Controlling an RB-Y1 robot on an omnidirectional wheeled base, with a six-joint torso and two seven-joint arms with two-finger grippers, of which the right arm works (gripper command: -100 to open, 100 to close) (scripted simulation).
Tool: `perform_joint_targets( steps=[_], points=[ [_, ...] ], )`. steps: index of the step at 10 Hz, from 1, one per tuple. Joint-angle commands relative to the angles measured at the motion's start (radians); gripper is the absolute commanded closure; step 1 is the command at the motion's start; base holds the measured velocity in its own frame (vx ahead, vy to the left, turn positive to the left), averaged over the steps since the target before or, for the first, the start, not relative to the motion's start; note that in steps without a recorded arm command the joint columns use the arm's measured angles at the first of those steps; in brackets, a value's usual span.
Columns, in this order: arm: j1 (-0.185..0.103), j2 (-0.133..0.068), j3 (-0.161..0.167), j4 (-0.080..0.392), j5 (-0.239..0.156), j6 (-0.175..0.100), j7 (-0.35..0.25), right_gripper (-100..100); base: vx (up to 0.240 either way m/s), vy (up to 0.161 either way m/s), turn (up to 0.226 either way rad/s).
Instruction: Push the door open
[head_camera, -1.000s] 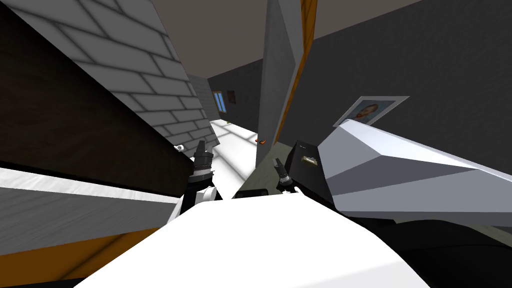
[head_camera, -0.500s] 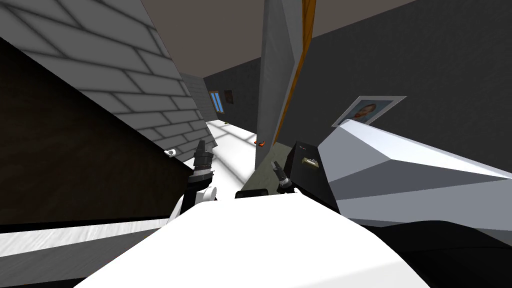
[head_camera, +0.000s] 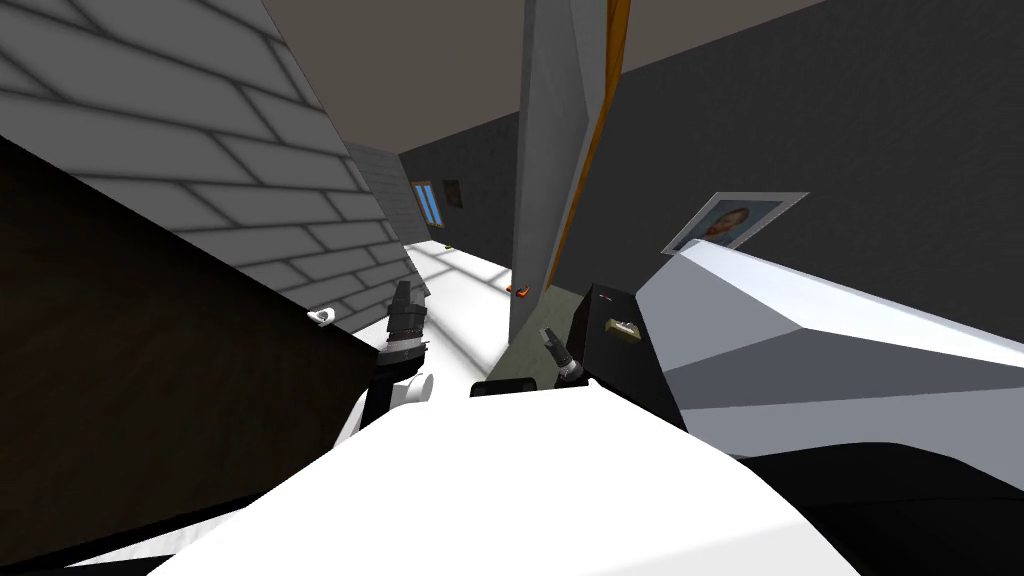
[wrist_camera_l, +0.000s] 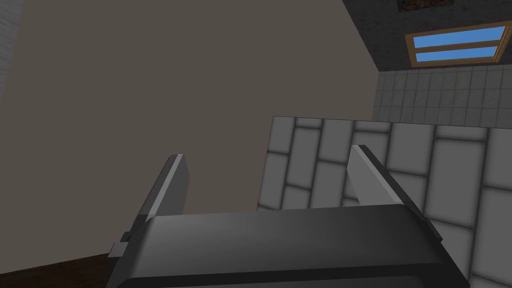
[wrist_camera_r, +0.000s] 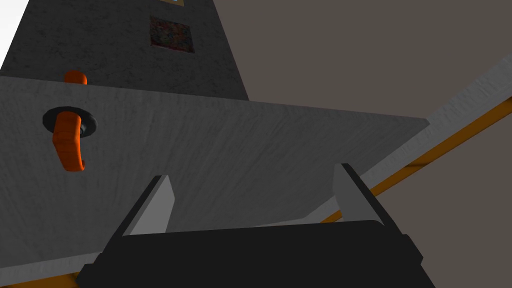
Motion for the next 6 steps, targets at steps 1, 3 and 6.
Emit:
perform_joint_targets(
  steps=[1,3,6],
  points=[
    [-0.006,-0.012,0.01,0.029,0.012,-0.023,-0.014,-100,0.148,0.008,-0.067],
    [-0.016,-0.027,0.025,0.077,0.029,-0.057,-0.029,-100,0.152,0.002,-0.068],
    [-0.03,-0.048,0.045,0.14,0.052,-0.103,-0.05,-100,0.12,0.012,-0.049]
  ],
)
